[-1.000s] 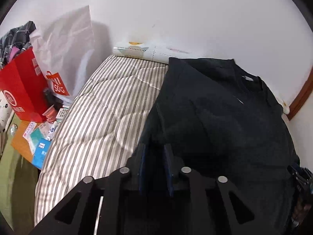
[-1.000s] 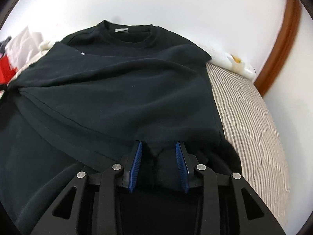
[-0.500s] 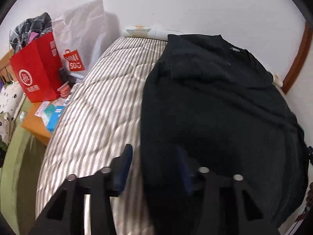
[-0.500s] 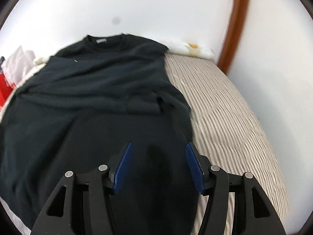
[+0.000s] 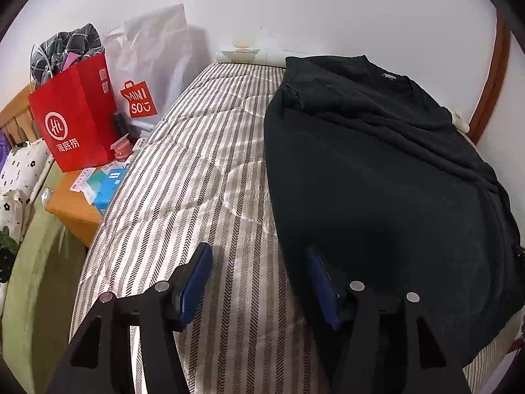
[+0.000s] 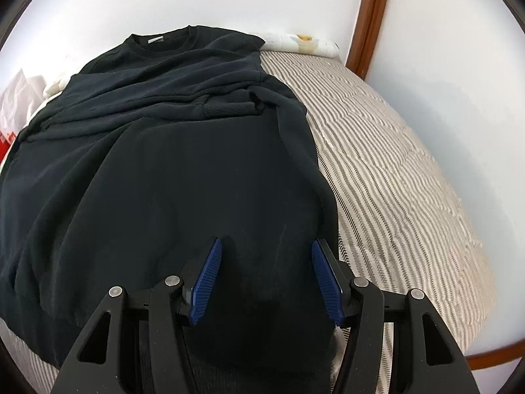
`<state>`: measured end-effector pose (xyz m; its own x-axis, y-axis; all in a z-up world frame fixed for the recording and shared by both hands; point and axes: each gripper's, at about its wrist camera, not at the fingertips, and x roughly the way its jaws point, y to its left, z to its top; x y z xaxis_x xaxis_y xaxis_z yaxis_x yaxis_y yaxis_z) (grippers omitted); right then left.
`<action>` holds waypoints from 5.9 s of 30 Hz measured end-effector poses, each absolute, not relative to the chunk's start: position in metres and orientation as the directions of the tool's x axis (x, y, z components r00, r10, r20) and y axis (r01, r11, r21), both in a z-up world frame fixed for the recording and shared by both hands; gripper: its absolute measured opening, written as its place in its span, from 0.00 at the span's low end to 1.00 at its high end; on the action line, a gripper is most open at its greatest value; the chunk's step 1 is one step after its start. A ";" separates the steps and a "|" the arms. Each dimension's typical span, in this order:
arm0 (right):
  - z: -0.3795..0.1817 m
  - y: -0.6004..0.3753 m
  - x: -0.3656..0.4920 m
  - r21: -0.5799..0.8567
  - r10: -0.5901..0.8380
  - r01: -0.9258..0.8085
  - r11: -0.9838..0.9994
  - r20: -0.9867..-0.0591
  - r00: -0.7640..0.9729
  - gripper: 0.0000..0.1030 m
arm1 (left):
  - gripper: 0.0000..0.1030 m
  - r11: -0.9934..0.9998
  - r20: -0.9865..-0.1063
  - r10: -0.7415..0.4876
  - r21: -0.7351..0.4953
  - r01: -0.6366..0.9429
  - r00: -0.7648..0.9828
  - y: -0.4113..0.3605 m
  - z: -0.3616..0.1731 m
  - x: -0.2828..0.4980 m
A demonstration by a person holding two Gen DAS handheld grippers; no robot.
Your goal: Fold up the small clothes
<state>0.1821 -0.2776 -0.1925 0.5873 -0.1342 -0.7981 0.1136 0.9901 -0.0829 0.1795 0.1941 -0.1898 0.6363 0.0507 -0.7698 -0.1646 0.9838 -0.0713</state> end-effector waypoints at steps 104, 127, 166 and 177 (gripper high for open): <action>-0.197 -0.283 0.179 -0.027 -0.117 0.150 0.988 -0.766 0.632 0.61 | 0.62 0.985 -0.781 0.079 -0.032 -0.167 0.620 0.187 -0.193 0.185; -0.195 -0.289 0.177 0.039 -0.065 0.145 0.989 -0.760 0.646 0.62 | 0.64 0.986 -0.782 0.077 -0.033 -0.164 0.619 0.187 -0.193 0.185; -0.198 -0.289 0.168 0.085 0.040 0.039 0.996 -0.765 0.643 0.45 | 0.43 0.996 -0.801 0.010 -0.046 -0.079 0.598 0.132 -0.187 0.152; -0.164 -0.319 0.128 0.247 0.210 -0.057 0.967 -0.655 0.726 0.10 | 0.06 0.964 -0.767 -0.120 -0.242 -0.111 0.631 0.156 -0.155 0.121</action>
